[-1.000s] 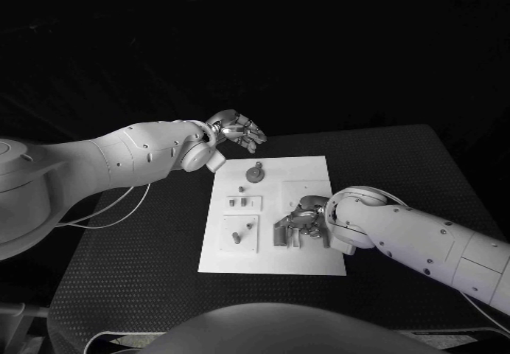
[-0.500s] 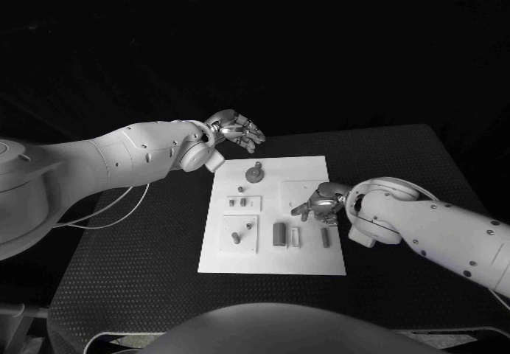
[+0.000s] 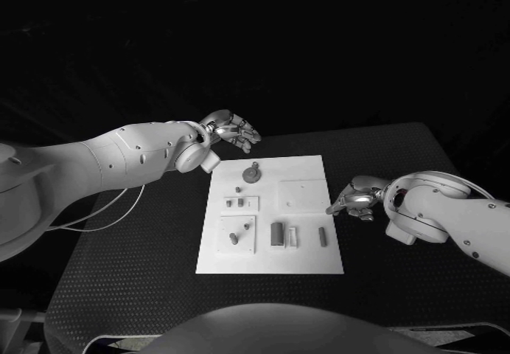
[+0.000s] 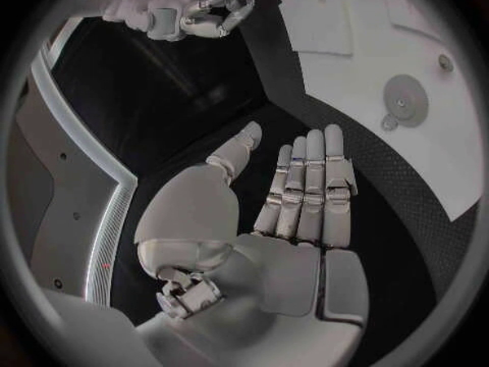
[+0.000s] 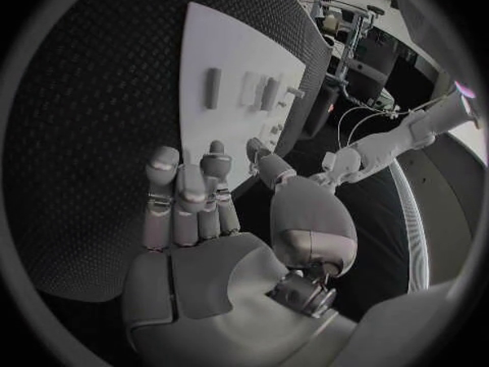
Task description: Assemble the parts on the task board
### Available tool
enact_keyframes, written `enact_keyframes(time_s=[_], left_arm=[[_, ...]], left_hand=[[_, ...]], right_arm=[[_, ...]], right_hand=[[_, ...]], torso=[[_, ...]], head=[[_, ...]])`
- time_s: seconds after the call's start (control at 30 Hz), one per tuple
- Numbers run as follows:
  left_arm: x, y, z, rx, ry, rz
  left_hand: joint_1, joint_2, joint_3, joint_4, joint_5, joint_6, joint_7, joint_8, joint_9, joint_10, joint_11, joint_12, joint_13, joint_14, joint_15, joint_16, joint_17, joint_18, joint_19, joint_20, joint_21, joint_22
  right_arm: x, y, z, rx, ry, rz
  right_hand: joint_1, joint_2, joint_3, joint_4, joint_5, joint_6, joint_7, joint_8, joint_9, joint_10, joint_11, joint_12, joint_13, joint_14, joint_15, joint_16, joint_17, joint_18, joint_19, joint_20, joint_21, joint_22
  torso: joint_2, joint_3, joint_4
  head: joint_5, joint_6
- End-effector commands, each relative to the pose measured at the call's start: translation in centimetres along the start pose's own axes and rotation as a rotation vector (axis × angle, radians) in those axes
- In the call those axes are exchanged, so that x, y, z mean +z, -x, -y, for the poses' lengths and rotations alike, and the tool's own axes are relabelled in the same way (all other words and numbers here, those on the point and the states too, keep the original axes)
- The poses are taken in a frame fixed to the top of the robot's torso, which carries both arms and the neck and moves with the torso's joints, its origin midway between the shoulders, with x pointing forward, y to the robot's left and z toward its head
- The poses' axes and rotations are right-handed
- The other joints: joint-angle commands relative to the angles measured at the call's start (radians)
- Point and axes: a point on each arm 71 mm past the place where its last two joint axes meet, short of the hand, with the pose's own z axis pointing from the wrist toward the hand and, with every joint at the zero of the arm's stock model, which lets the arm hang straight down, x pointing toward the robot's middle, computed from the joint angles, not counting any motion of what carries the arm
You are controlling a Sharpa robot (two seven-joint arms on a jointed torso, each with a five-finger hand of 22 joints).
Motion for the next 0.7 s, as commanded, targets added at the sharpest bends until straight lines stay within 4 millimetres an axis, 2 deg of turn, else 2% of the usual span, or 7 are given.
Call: enact_keyframes(time_s=[0.03, 0.1, 0.17, 0.33, 0.5, 0.7], left_arm=[[0.1, -0.1, 0.2, -0.003, -0.014, -0.006], [0.1, -0.2, 0.2, -0.003, -0.012, -0.008], [0.1, -0.2, 0.2, -0.004, -0.008, -0.013], [0.2, -0.3, 0.2, -0.004, -0.006, -0.015], [0.2, -0.4, 0.2, -0.005, -0.003, -0.020], [0.2, -0.3, 0.1, -0.004, -0.002, -0.019]], left_hand=[[-0.006, 0.000, 0.007, 0.001, -0.002, -0.006, -0.002, 0.002, -0.001, -0.003, -0.001, 0.004, -0.001, 0.004, 0.002, -0.004, 0.002, 0.013, -0.005, 0.004, -0.003, -0.001], [-0.006, 0.000, 0.007, 0.001, -0.002, -0.006, -0.002, 0.002, -0.001, -0.003, -0.001, 0.004, -0.001, 0.004, 0.002, -0.004, 0.002, 0.013, -0.005, 0.004, -0.003, -0.001], [-0.006, 0.000, 0.006, 0.001, -0.002, -0.006, -0.002, 0.002, -0.001, -0.003, -0.001, 0.004, -0.001, 0.004, 0.002, -0.004, 0.002, 0.013, -0.005, 0.004, -0.002, -0.001], [-0.007, -0.001, 0.006, 0.001, -0.002, -0.006, -0.002, 0.002, -0.002, -0.003, -0.001, 0.004, -0.001, 0.004, 0.002, -0.004, 0.002, 0.013, -0.005, 0.004, -0.002, -0.001], [-0.007, 0.000, 0.007, 0.001, -0.002, -0.006, -0.002, 0.002, -0.002, -0.003, -0.001, 0.004, -0.002, 0.004, 0.002, -0.005, 0.003, 0.013, -0.005, 0.004, -0.002, -0.001], [-0.007, 0.000, 0.007, 0.001, -0.002, -0.006, -0.002, 0.002, -0.002, -0.004, -0.001, 0.004, -0.002, 0.004, 0.002, -0.005, 0.003, 0.013, -0.005, 0.004, -0.002, -0.001]], right_arm=[[0.0, -0.8, 0.6, -0.146, -0.066, -0.102], [0.0, -0.9, 0.8, -0.178, -0.083, -0.098], [0.1, -1.1, 0.7, -0.183, -0.078, -0.097], [0.6, -1.9, 0.2, -0.180, -0.070, -0.088], [1.3, -2.9, -0.1, -0.182, -0.067, -0.100], [1.7, -3.6, -0.5, -0.164, -0.055, -0.114]], right_hand=[[0.009, 0.000, -0.004, -0.002, -0.004, 0.012, 0.010, 0.005, 0.001, 0.002, -0.002, -0.004, -0.005, -0.006, 0.003, -0.006, -0.004, 0.046, -0.008, 0.014, -0.005, 0.012], [-0.005, -0.002, -0.011, 0.013, -0.005, 0.015, 0.010, 0.005, 0.001, 0.003, -0.002, -0.006, -0.008, -0.007, 0.004, -0.006, -0.004, 0.046, -0.011, 0.019, -0.006, 0.012], [-0.045, -0.007, -0.018, 0.057, -0.004, 0.015, 0.010, 0.003, -0.001, 0.003, -0.003, -0.008, -0.011, -0.008, 0.003, -0.006, -0.003, 0.046, -0.014, 0.024, -0.009, 0.011], [-0.060, -0.023, -0.009, 0.093, -0.003, 0.020, 0.006, 0.004, -0.001, 0.008, -0.006, -0.005, -0.012, -0.003, 0.000, -0.001, 0.003, 0.046, -0.012, 0.021, -0.007, 0.013], [-0.058, -0.036, -0.001, 0.115, -0.004, 0.029, 0.001, 0.006, 0.000, 0.026, -0.011, 0.030, 0.005, 0.048, -0.006, 0.044, 0.079, 0.046, 0.002, 0.010, 0.005, 0.016], [-0.075, -0.049, 0.001, 0.148, -0.005, 0.040, -0.003, 0.013, 0.008, 0.020, -0.015, 0.079, 0.039, 0.060, -0.010, 0.060, 0.102, 0.046, 0.003, 0.002, 0.004, 0.013]], torso=[[0.000, 0.0016, 0.0018], [0.000, 0.0014, 0.0017], [0.000, 0.0011, 0.0008], [0.001, -0.0015, 0.0025], [0.001, -0.0036, 0.0050], [0.002, -0.0052, 0.0052]], head=[[-0.007, 0.000], [-0.012, 0.000], [-0.013, 0.000], [-0.018, 0.000], [-0.016, 0.000], [-0.017, 0.000]])
